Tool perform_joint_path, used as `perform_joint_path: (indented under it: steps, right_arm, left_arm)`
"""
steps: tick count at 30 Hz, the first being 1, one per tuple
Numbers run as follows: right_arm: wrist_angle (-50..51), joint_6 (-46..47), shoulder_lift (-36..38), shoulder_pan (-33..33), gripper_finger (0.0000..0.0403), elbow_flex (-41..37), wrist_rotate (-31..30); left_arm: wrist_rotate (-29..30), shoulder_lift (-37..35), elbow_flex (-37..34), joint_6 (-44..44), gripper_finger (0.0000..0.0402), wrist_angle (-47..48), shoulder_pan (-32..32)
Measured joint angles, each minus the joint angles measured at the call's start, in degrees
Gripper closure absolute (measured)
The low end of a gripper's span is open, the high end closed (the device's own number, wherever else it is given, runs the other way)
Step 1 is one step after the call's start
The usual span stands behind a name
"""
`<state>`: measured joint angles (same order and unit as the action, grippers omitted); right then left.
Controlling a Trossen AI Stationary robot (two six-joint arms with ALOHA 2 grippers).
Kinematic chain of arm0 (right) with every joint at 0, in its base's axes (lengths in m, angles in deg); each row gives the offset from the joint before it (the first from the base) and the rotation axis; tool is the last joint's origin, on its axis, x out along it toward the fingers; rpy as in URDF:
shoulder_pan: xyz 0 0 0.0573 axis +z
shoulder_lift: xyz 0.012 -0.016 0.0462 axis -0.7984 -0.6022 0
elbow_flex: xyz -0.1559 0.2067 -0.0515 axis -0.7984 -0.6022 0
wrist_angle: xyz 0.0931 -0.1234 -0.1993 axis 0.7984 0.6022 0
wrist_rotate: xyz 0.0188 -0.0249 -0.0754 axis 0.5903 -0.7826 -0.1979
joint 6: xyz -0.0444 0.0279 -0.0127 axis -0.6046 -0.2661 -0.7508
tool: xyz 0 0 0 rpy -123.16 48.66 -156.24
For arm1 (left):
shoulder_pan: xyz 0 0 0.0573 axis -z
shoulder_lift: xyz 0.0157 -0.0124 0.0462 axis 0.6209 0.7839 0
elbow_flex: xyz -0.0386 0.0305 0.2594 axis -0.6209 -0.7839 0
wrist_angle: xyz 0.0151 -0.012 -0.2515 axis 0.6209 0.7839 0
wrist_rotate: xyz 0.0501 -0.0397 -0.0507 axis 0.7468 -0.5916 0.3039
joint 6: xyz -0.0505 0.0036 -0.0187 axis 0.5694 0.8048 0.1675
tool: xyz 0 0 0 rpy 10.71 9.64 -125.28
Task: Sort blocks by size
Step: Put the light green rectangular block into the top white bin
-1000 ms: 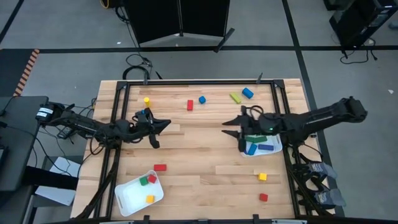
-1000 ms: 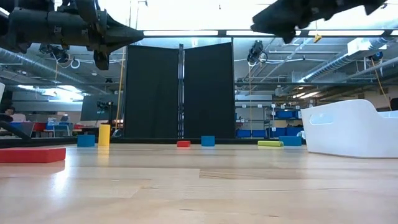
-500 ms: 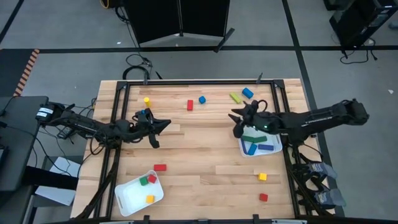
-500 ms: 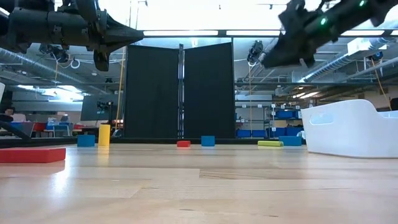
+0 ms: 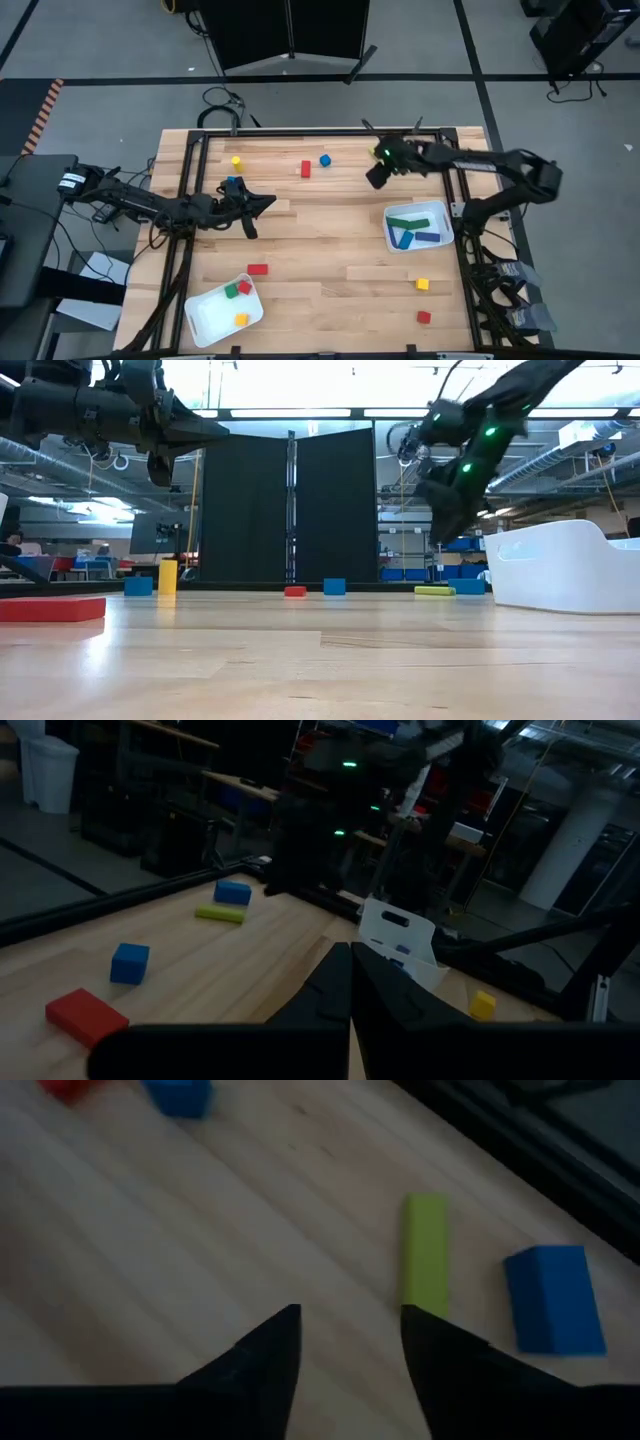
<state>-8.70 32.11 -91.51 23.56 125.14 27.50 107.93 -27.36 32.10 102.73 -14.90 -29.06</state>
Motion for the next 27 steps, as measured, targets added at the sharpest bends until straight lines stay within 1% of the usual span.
perform_joint_path:
  steps: [2,8,10,13,16,20,24,27]
  right_arm:
    - [1.32,-2.41,-4.04,-2.63,0.0185,3.0,1.77]
    - [4.77,-8.06,-14.6,-6.33,0.0101,11.12,2.13]
    - [5.38,-9.0,-17.12,-6.92,0.0081,13.0,2.12]
    - [5.65,-10.05,-20.16,-7.98,0.0064,14.52,2.14]
    - [5.83,-10.53,-22.41,-9.42,0.0062,14.87,2.14]
    - [6.5,-10.58,-24.57,-11.28,0.0073,14.87,2.14]
    - [7.11,-10.89,-25.71,-12.07,0.0095,15.02,3.72]
    - [7.29,-11.26,-26.26,-12.06,0.0122,15.17,4.83]
  left_arm:
    - [0.0,0.0,0.0,0.01,0.0391,0.01,0.0]
    - [0.0,0.0,0.0,0.04,0.0391,0.36,0.0]
    - [0.0,0.0,0.0,0.04,0.0391,0.42,0.0]
    - [0.0,0.0,0.0,0.07,0.0391,0.39,0.02]
    - [0.0,0.0,0.0,0.09,0.0391,0.39,0.04]
    - [-0.02,0.0,0.0,0.09,0.0391,0.39,0.04]
    - [0.0,0.0,0.0,0.09,0.0391,0.37,0.04]
    - [0.0,0.0,0.0,0.09,0.0391,0.37,0.04]
